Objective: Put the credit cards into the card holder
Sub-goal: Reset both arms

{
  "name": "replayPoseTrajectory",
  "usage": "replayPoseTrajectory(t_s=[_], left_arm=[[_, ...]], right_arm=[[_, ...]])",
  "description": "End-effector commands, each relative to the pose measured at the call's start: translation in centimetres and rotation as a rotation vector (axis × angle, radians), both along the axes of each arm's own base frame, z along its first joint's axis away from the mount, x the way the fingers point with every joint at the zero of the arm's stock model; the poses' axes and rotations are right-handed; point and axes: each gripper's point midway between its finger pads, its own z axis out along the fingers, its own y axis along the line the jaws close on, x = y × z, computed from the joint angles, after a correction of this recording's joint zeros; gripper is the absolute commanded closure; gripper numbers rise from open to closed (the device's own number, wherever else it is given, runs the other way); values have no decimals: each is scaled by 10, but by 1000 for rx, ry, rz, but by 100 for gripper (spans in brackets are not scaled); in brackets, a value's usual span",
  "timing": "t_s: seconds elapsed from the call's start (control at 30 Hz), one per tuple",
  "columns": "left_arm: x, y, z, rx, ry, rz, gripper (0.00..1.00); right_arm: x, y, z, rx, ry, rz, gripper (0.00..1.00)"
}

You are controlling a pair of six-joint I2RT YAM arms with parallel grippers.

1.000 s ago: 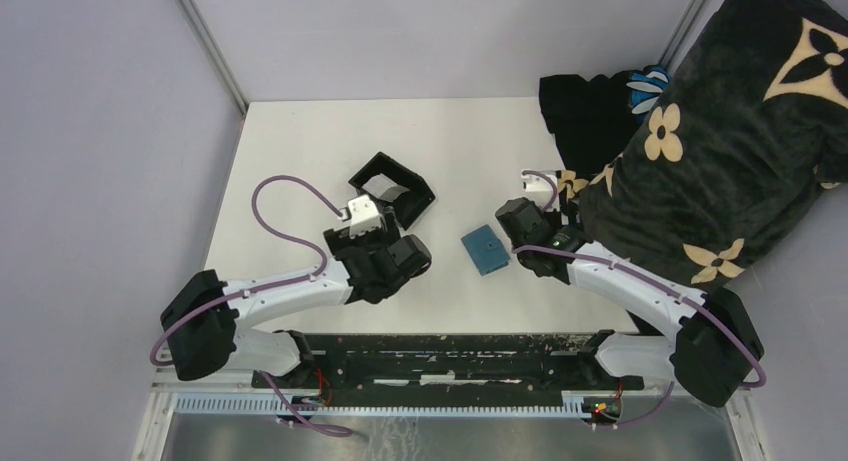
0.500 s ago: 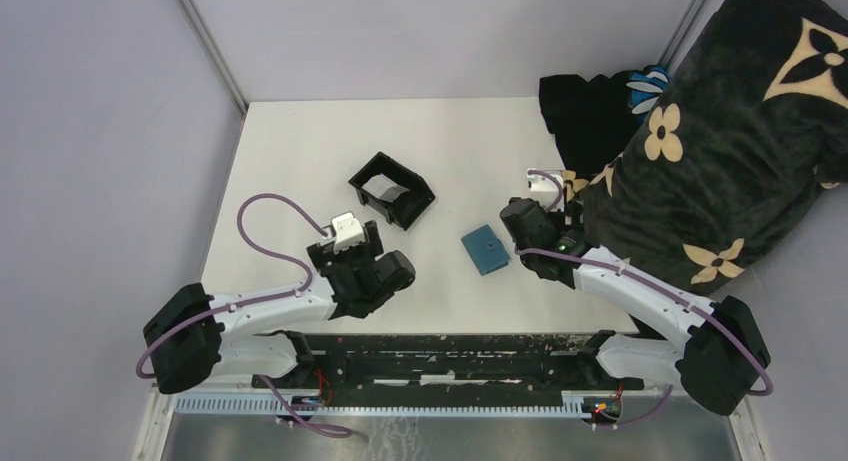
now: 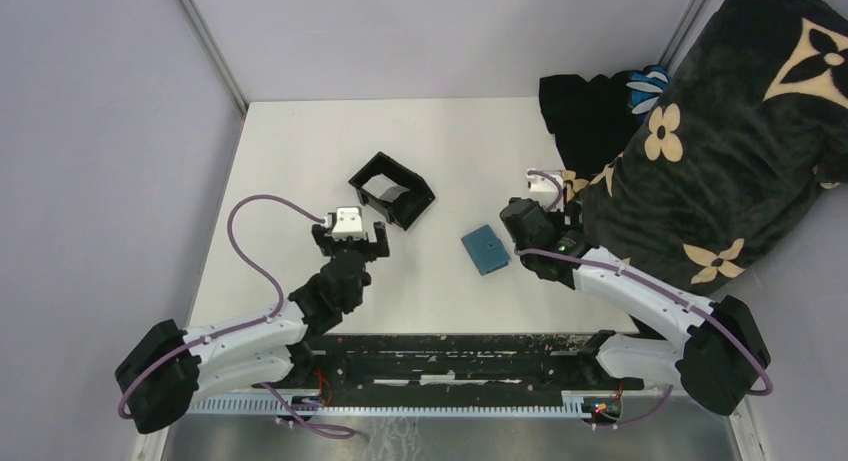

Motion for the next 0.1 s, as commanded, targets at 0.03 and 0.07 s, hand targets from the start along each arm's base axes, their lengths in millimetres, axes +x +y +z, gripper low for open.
replayPoseTrajectory(t_s=[0.03, 0.07], left_arm=[[9, 2, 31, -59, -89, -12, 1], [9, 4, 31, -58, -88, 0, 1]], right_arm=[[3, 2, 12, 28, -48, 14, 2], [3, 2, 14, 37, -56, 15, 0]])
